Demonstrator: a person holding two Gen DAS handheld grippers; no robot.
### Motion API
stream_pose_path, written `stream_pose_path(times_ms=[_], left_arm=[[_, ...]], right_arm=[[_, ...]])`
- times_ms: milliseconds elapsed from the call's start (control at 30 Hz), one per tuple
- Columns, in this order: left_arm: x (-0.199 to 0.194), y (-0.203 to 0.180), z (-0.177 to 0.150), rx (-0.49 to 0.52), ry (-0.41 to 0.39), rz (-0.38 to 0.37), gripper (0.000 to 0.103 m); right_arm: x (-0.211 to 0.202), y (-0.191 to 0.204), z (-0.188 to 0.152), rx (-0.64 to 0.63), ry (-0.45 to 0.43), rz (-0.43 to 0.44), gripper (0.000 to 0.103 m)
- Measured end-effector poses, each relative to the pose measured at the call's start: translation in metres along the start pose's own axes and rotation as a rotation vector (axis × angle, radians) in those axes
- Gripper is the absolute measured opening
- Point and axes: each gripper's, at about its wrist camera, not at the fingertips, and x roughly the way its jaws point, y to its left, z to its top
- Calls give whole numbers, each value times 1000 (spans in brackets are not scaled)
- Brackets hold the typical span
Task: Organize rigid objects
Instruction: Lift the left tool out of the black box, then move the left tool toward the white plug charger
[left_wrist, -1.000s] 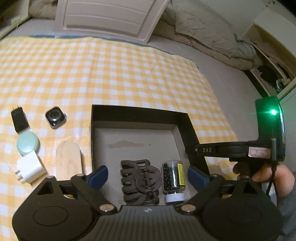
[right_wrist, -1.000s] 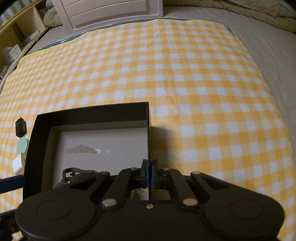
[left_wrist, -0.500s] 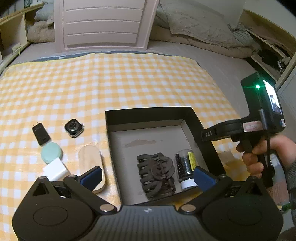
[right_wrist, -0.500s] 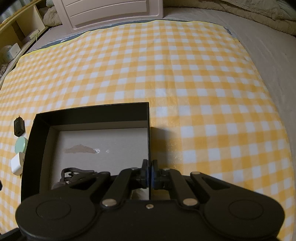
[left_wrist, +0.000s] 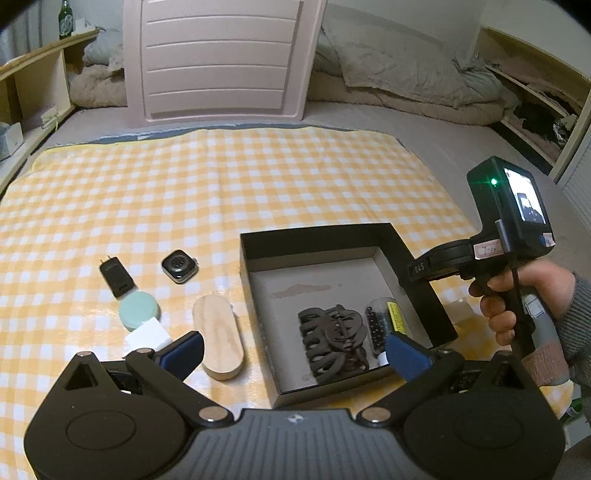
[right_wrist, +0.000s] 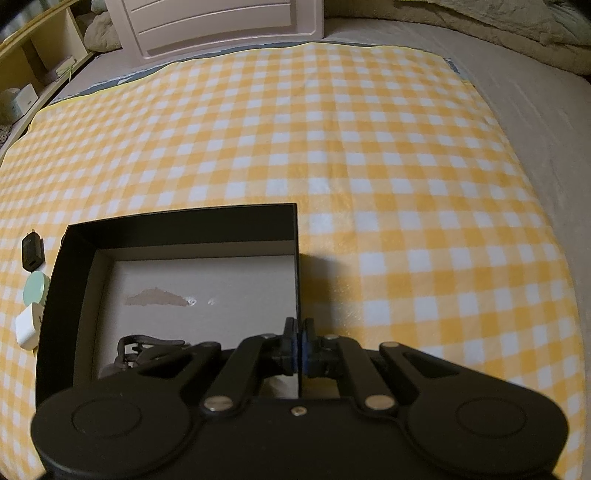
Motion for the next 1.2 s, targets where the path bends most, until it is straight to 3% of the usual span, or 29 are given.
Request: stream_pose_path(times_ms=[533,933,1033,1200], left_arm=[[-13,66,-5,-82,-69,121,103],[11,132,-8,-148,-32,215,102],[21,140,-8,-124,-22,220,101],[41,137,-9,56,-7,194,90]], right_arm=[[1,4,-1,-3,0,-2,3],[0,5,-1,-6,-1,-6,3],[-1,4,0,-7,-1,-6,3],[-1,6,-1,-8,-2,-10,3]])
